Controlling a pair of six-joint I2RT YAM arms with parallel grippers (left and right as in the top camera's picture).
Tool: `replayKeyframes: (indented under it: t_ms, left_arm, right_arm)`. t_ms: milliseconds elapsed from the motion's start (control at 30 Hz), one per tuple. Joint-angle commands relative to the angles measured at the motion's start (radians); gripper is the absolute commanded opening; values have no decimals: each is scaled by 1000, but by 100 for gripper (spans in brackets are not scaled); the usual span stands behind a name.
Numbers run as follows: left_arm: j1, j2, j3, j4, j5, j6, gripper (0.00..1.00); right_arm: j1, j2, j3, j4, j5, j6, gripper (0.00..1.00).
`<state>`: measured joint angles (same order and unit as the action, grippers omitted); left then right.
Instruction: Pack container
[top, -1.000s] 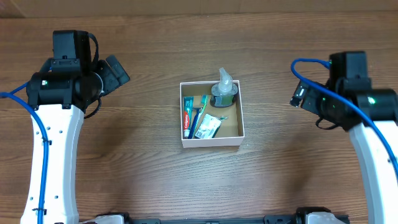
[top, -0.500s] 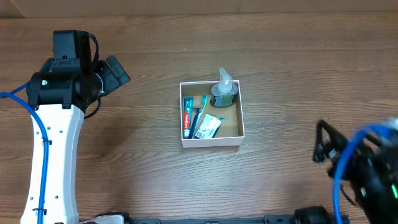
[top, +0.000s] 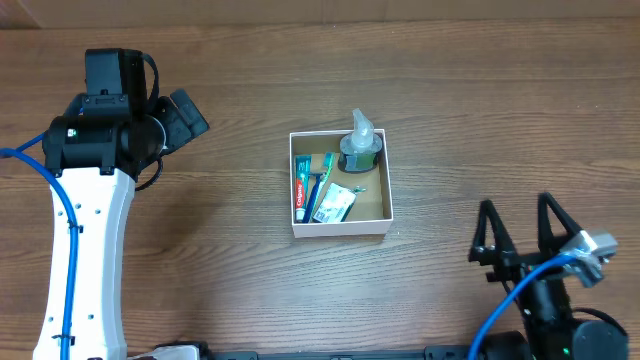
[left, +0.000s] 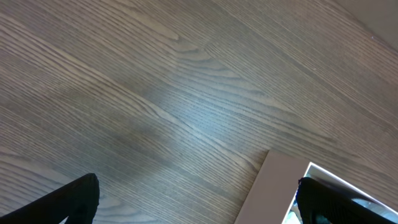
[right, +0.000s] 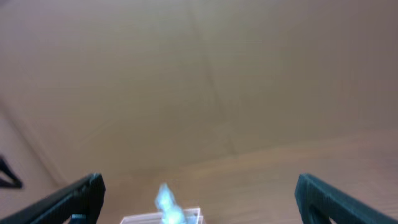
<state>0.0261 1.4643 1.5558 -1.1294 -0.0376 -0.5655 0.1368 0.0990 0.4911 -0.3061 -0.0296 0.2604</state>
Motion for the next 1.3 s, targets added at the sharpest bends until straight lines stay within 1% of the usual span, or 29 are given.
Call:
replayKeyframes:
  t_ms: [0, 33, 133, 367, 600, 700, 800, 867, 1033, 1267]
  left_arm:
    - [4, 2, 12, 4, 4, 20, 100]
    - [4, 2, 12, 4, 4, 20, 100]
    - [4, 2, 12, 4, 4, 20, 100]
    - [4, 2, 12, 4, 4, 20, 100]
    - [4, 2, 12, 4, 4, 20, 100]
    - [4, 2, 12, 4, 4, 20, 100]
    - [4, 2, 12, 4, 4, 20, 100]
    - [4, 2, 12, 4, 4, 20, 100]
    - [4, 2, 12, 4, 4, 20, 100]
    - [4, 2, 12, 4, 4, 20, 100]
  right_arm:
    - [-15, -34, -141, 165, -103, -56, 100]
    - [-21, -43, -189, 217, -98, -56, 100]
    - [-38, -73, -272, 276, -76, -56, 100]
    - [-60, -96, -342, 290, -25, -56, 100]
    - [-60, -96, -425, 274, -24, -79, 100]
    - [-60, -96, -445, 272, -26, -86, 100]
    - [-60, -96, -457, 267, -77, -162, 100]
    - [-60, -96, -459, 244, -79, -188, 100]
    - [-60, -96, -460, 179, -56, -190, 100]
    - [-60, -96, -460, 180, -54, -190, 100]
